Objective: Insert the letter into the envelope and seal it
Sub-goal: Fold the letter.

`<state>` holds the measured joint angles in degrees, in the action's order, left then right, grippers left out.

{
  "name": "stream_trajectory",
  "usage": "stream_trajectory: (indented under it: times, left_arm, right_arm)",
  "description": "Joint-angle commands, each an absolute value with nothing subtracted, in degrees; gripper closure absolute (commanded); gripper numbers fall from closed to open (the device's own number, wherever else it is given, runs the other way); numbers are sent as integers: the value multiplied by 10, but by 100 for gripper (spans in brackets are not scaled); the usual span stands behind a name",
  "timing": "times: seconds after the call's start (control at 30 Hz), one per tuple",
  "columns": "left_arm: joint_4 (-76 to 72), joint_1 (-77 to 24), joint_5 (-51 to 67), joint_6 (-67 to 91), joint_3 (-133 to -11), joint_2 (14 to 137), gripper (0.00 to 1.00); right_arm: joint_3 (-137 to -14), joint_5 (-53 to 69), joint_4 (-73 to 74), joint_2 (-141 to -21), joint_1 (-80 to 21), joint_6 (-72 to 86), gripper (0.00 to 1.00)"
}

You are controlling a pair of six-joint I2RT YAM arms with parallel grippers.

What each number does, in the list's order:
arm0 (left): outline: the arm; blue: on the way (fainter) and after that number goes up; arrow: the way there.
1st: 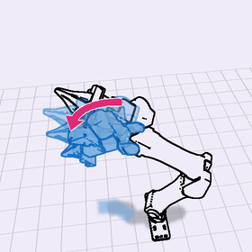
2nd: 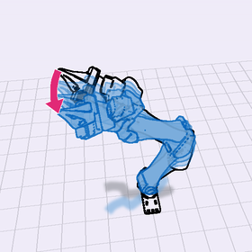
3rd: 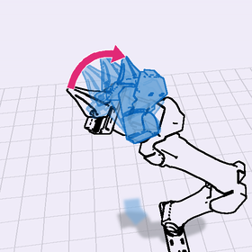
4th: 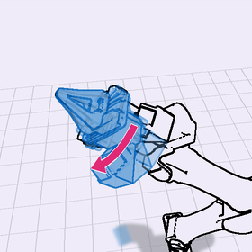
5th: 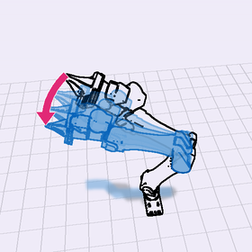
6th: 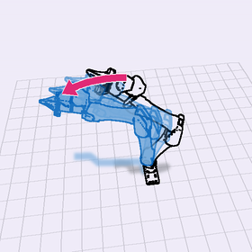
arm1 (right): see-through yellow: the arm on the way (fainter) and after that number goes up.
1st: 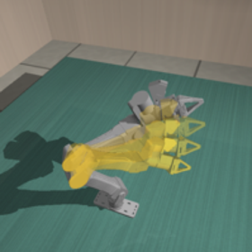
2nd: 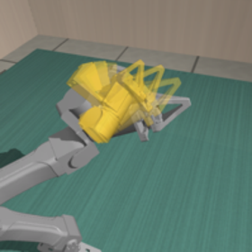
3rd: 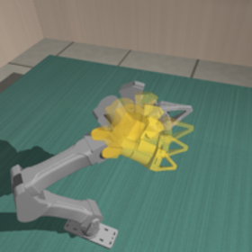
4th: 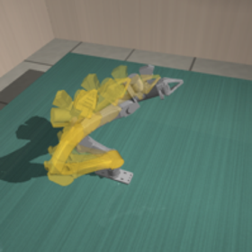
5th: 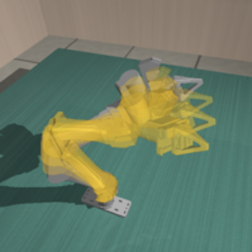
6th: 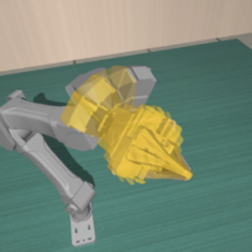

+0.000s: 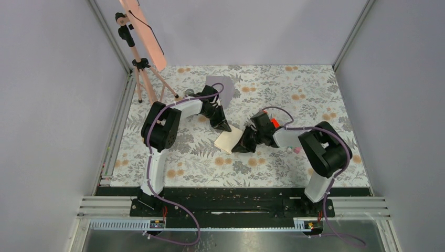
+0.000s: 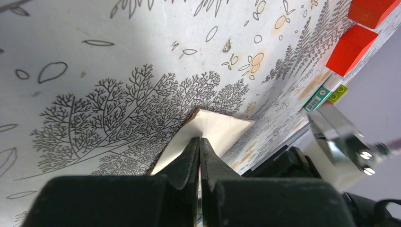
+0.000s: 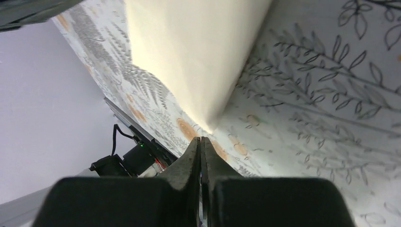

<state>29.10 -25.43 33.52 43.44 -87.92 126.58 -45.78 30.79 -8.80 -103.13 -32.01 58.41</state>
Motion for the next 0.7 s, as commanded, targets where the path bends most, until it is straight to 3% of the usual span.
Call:
stream_trajectory:
  times: [0.0, 0.23, 0.43, 0.53, 0.67]
  left_arm:
    - [307, -251, 275, 418, -859, 1277, 100]
    - [307, -251, 277, 420, -862, 1276, 100]
    - [307, -251, 278, 417, -855, 1271, 100]
    - [307, -251, 281, 416, -853, 1270, 100]
    - [307, -251, 282, 413, -848, 1267, 100]
  right_arm:
    - [-451, 267, -98, -982, -327, 571, 100]
    - [-456, 273, -61, -1067, -320, 573, 100]
    - [-439, 190, -43, -969, -310, 560, 100]
    - [-438, 146, -47, -925, -307, 550, 91]
    - [-473, 155, -55, -947, -306, 545, 90]
